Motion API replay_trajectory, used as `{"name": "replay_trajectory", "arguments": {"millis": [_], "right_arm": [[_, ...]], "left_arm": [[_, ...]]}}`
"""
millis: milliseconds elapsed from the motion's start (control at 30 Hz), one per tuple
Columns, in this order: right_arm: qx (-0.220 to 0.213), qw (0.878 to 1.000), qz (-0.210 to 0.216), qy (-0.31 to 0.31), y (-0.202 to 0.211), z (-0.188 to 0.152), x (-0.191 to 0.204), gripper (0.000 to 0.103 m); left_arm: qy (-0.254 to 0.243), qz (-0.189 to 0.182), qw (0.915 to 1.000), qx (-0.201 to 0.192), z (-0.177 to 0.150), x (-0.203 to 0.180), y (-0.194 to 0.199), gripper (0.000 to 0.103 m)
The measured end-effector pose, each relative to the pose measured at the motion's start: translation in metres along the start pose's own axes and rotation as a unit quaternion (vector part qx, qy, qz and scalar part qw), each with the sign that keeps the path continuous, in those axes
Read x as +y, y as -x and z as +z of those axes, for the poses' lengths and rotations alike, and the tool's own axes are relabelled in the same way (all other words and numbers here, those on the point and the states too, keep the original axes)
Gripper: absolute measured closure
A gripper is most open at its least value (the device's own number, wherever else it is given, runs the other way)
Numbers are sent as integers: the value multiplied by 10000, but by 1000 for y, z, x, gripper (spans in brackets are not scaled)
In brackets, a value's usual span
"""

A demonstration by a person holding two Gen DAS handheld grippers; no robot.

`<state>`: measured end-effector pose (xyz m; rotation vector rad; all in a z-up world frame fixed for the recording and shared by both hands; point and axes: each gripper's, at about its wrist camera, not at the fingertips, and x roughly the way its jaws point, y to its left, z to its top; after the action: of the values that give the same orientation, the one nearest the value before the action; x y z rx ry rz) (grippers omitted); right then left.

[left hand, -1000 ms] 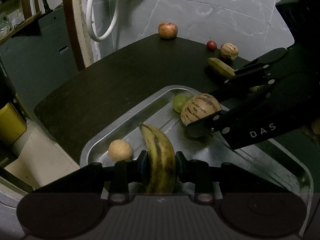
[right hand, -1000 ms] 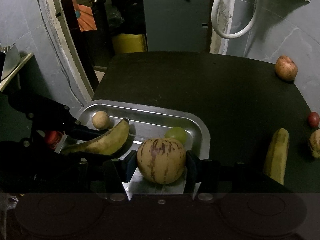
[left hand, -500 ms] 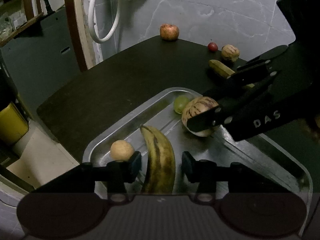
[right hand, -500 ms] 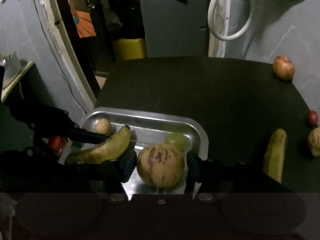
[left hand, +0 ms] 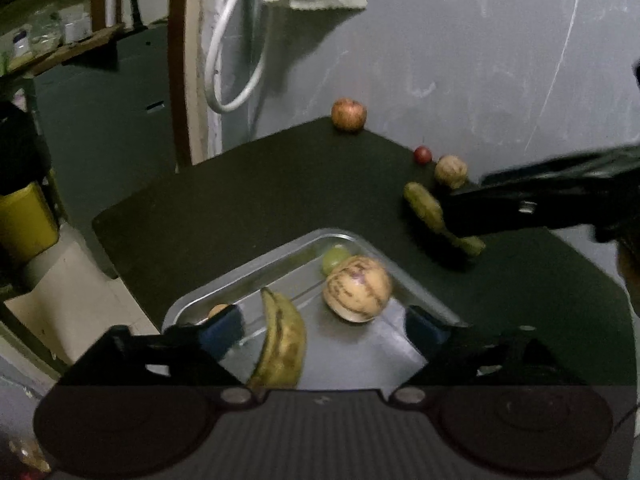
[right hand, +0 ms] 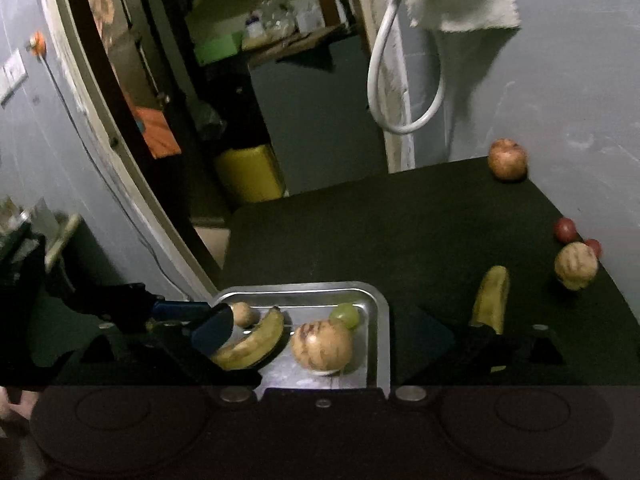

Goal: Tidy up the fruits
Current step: 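Open the left tool to drop the banana while the right tool releases the pepino melon into the tray, then lift both tools away from the tray toward the yellow banana on the table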

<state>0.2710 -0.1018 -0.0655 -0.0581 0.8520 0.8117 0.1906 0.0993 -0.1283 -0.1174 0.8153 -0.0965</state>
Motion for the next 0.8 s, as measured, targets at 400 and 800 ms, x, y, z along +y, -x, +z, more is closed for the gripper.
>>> {"name": "replay_trajectory", "arguments": {"millis": [400,800], "right_arm": [[-636,9961,-1,-604,127,-43,-20,1],[-1195,9860,-332,-1115,227,-106,-52,1]], "left_arm": [[646,258,9972,-268,-9,-52,61,1],[262,201,9983,-487,-10,-131,112,1]]}}
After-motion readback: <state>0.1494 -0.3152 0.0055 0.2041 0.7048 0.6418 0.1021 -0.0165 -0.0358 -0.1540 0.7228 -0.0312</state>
